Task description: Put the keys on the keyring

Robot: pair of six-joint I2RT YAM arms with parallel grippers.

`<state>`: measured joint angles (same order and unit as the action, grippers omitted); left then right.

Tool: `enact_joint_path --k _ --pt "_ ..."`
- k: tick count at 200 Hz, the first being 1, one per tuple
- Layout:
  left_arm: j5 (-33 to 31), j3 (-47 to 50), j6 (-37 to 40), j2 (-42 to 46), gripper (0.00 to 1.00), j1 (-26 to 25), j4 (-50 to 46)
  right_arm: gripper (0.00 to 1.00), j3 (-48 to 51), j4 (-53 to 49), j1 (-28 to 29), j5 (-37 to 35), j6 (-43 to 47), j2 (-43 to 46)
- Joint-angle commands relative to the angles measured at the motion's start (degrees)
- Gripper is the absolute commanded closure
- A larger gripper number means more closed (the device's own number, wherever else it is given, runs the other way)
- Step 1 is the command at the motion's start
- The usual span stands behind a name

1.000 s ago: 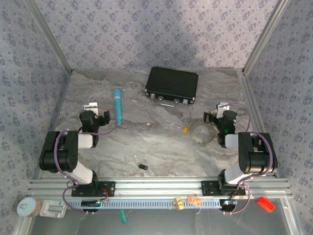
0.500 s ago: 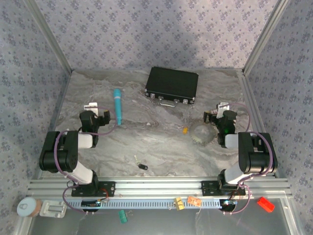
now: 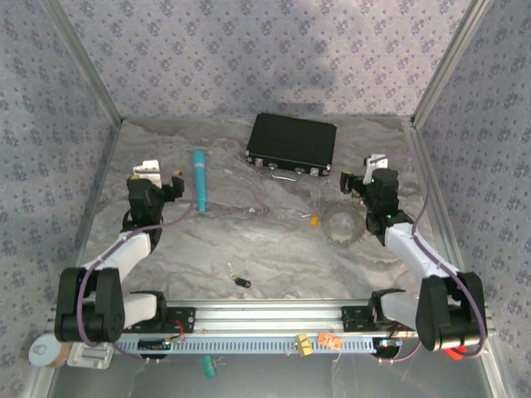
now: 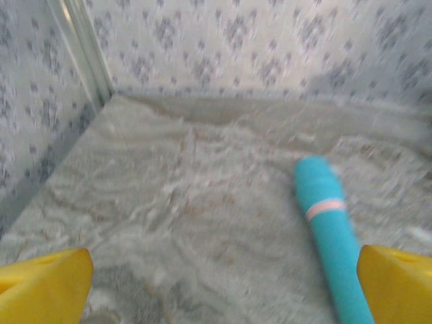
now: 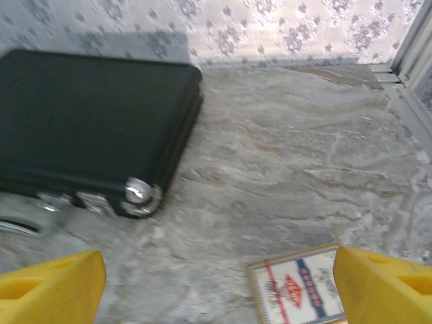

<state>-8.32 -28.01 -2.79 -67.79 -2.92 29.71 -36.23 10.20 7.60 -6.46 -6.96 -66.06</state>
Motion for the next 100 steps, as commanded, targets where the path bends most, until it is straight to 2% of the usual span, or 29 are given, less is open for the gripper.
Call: enact_joint_path --k 1,26,59,100 --pt "1.81 -3.95 -4.42 3.77 0.0 -0.86 -13.02 0.13 -4.85 -25.91 3.2 -4.09 -13.95 0.45" --pt "5.61 -5.73 -7.27 6.79 0.0 -3.17 -19.78 0.16 -8.17 -37.56 7.13 -2.75 -17.78 0.32" --pt "5.33 -6.79 -12.0 7.72 0.0 -9.21 -23.4 0.23 -11.6 -46.28 9.94 2.13 -19.65 -2.25" --pt "4.51 -10.08 -15.64 4.81 0.0 -19.37 -26.16 0.32 -11.21 -49.34 11.21 4.11 -24.6 -6.4"
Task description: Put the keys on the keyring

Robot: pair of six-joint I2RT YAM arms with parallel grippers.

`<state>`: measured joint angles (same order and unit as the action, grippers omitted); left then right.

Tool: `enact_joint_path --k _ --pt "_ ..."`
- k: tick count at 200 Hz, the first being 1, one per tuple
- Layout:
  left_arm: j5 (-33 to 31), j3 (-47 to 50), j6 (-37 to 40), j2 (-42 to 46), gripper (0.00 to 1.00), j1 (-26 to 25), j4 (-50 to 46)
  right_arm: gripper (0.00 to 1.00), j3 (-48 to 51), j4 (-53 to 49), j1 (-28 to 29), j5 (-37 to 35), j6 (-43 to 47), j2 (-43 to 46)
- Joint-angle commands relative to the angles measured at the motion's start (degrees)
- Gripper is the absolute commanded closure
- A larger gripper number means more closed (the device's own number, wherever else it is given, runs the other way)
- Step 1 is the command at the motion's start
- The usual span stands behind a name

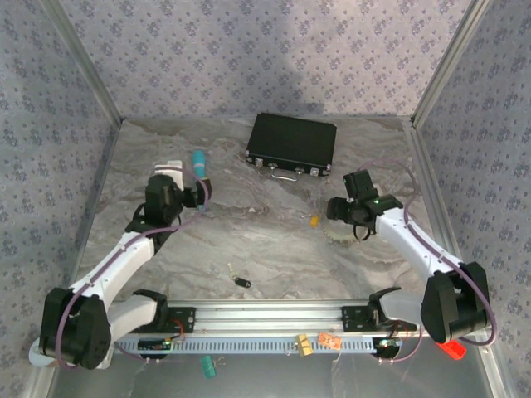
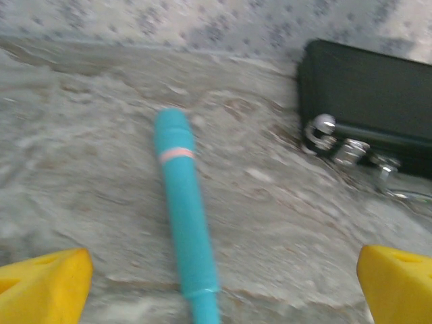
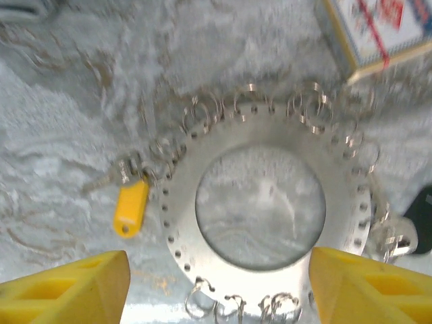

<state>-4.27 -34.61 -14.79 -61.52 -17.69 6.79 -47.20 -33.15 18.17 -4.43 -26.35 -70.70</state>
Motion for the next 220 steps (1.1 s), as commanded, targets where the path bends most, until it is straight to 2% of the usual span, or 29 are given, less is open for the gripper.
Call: enact_joint_path --k 1,34,56,85,114,153,220 --pt "0.48 -3.46 -3.65 -1.52 0.0 -4.83 -3.17 0.32 -0.12 -5.98 0.63 2.2 -5.29 -1.84" --pt "-0.3 -2.94 -6.66 -2.12 0.0 -10.73 -2.64 0.31 0.18 -5.23 0.71 4.32 -6.51 -6.0" --pt "1.65 -1.92 -9.8 -2.11 0.0 -14.16 -3.19 0.32 -0.27 -4.84 1.15 5.76 -7.26 -8.96" --pt "0.07 0.19 -14.04 -1.41 0.0 -20.86 -4.22 0.36 -2.25 -7.57 4.65 0.68 -8.59 -11.3" --pt "-3.03 2.36 -18.72 -1.76 0.0 -26.2 -3.26 0.48 -5.22 -12.69 9.13 -7.98 -11.83 -14.96" --pt "-4.36 4.48 -21.48 -2.02 0.0 -26.89 -1.98 0.51 -9.0 -17.88 16.54 -18.45 -15.55 -20.21" --pt "-6.06 3.84 -19.69 -1.46 0.0 -26.87 -3.8 0.54 -13.0 -21.88 23.02 -20.98 -19.24 -27.12"
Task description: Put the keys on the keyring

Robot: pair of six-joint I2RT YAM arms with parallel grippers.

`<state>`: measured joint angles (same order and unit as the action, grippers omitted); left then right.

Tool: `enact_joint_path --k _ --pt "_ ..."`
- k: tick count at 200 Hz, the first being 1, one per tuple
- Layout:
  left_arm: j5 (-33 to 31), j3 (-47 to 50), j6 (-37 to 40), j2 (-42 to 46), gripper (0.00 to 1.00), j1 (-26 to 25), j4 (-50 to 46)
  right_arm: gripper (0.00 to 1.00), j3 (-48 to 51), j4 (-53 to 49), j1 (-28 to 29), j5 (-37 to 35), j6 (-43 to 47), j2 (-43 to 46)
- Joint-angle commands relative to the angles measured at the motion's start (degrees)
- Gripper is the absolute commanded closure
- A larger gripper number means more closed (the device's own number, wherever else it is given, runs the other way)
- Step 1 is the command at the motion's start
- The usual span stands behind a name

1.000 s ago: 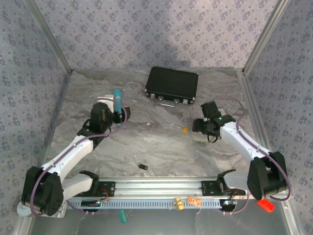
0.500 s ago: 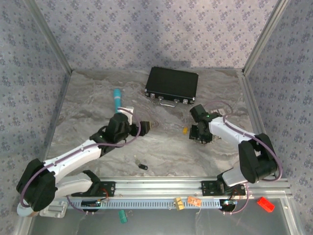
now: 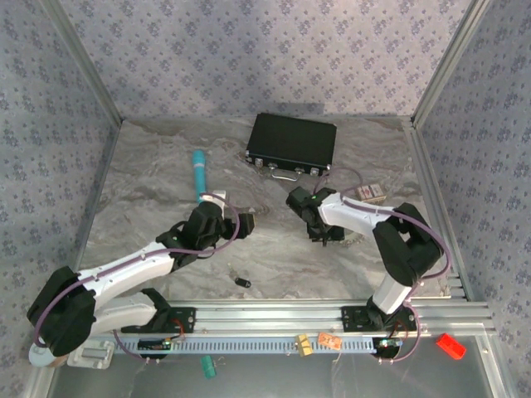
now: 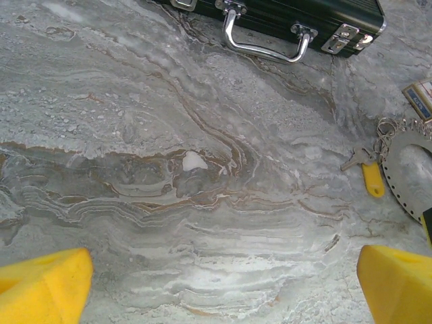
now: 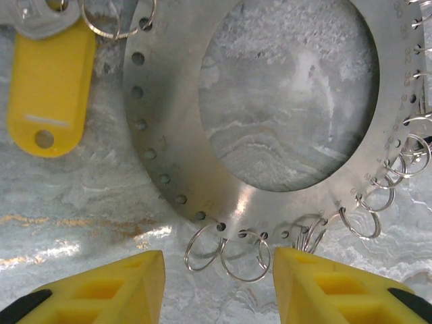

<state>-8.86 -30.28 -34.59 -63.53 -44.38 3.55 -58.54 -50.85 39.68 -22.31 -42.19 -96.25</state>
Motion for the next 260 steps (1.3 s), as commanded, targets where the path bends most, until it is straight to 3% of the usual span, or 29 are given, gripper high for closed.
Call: enact_joint_path --k 1,169,260 --pt "-1.49 -0.48 0.08 0.53 0.0 -0.18 -0.61 0.54 -1.66 -4.17 1.57 -3.1 -3.45 -1.62" --pt "-2.46 -0.48 1.28 1.63 0.0 -0.19 -2.13 0.76 -2.08 -5.45 4.27 -6.48 -4.22 -7.97" --pt "-2.45 -0.96 1.28 1.56 0.0 -0.25 -2.5 0.78 -3.54 -5.24 4.32 -8.48 -2.06 -9.74"
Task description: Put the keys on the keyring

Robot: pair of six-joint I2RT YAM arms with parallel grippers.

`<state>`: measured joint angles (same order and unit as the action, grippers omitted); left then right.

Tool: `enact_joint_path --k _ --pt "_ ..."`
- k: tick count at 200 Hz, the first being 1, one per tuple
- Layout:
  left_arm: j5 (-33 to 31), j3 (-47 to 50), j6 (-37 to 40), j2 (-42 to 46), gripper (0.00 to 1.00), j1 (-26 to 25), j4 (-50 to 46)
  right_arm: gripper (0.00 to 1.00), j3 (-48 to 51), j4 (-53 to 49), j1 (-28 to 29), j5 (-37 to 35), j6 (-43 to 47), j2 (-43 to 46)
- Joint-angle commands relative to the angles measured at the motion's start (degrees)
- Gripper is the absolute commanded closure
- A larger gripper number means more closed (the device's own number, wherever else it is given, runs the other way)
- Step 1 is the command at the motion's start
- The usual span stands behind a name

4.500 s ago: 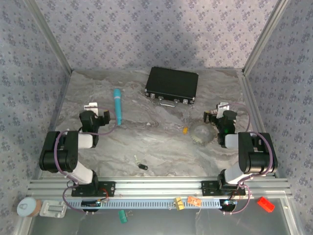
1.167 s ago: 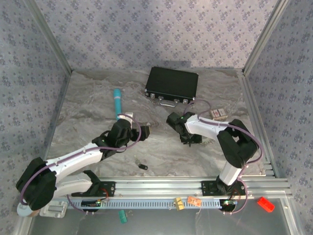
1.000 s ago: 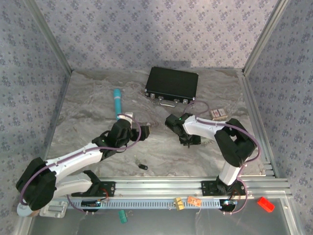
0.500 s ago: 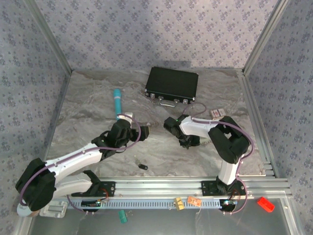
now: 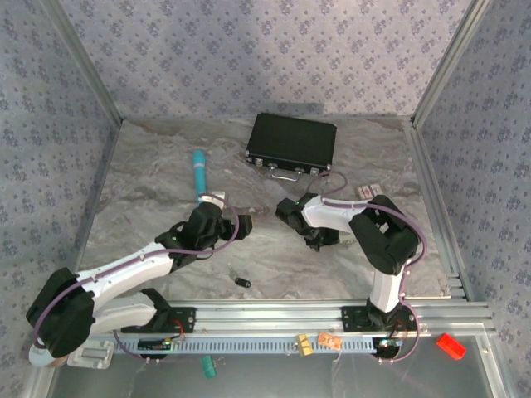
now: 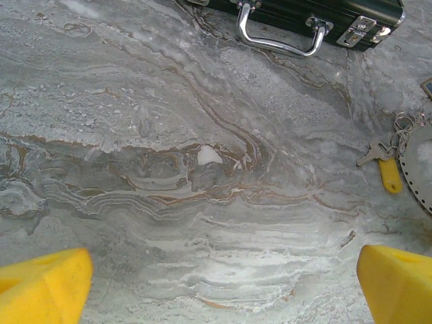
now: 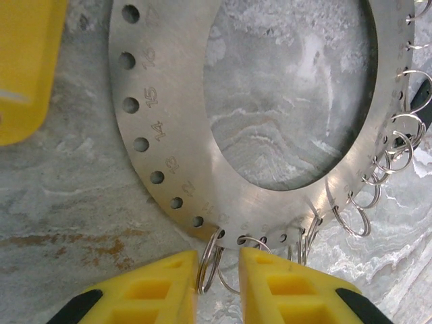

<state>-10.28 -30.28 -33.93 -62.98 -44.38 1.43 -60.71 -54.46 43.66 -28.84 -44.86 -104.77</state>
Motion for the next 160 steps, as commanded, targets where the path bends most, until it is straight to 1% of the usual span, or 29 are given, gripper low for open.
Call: enact_joint_path --k 1,24,69,82,110,111,119,144,160 --pt "-1.04 -0.94 0.62 1.02 0.0 -0.26 -0.42 0.78 -1.4 -1.62 0.36 -1.94 0.59 -1.26" --pt "-1.14 -1.01 0.47 1.15 0.0 -0.17 -0.7 0.81 -1.5 -1.45 0.34 -2.09 0.89 -1.66" --pt "-1.31 -1.23 0.31 1.37 0.0 -0.18 -1.01 0.83 -1.56 -1.14 0.4 -2.23 1.4 -2.1" --pt "-1.39 -1.36 0.29 1.37 0.0 -0.21 -1.17 0.85 -1.51 -0.85 0.37 -2.42 1.89 -2.11" --pt "-1.45 -1.83 0.35 1.46 0.0 -0.18 -1.24 0.94 -1.6 -0.78 0.32 -2.35 2.34 -2.15" --pt "-1.47 -1.86 0.36 1.46 0.0 -0.18 -1.25 0.96 -1.67 -0.82 0.27 -2.29 2.37 -2.19" --pt "-1.41 -2.05 0.36 1.46 0.0 -0.26 -1.33 1.0 -1.69 -0.85 0.28 -2.24 2.5 -2.19" --pt "-1.58 -2.65 0.69 1.68 0.0 -0.19 -1.6 1.0 -2.34 -1.91 0.53 -2.88 2.67 -1.56" --pt "-1.99 -3.06 1.01 2.13 0.01 -0.24 -2.27 1.0 -2.99 -2.98 2.1 -4.92 2.82 0.83"
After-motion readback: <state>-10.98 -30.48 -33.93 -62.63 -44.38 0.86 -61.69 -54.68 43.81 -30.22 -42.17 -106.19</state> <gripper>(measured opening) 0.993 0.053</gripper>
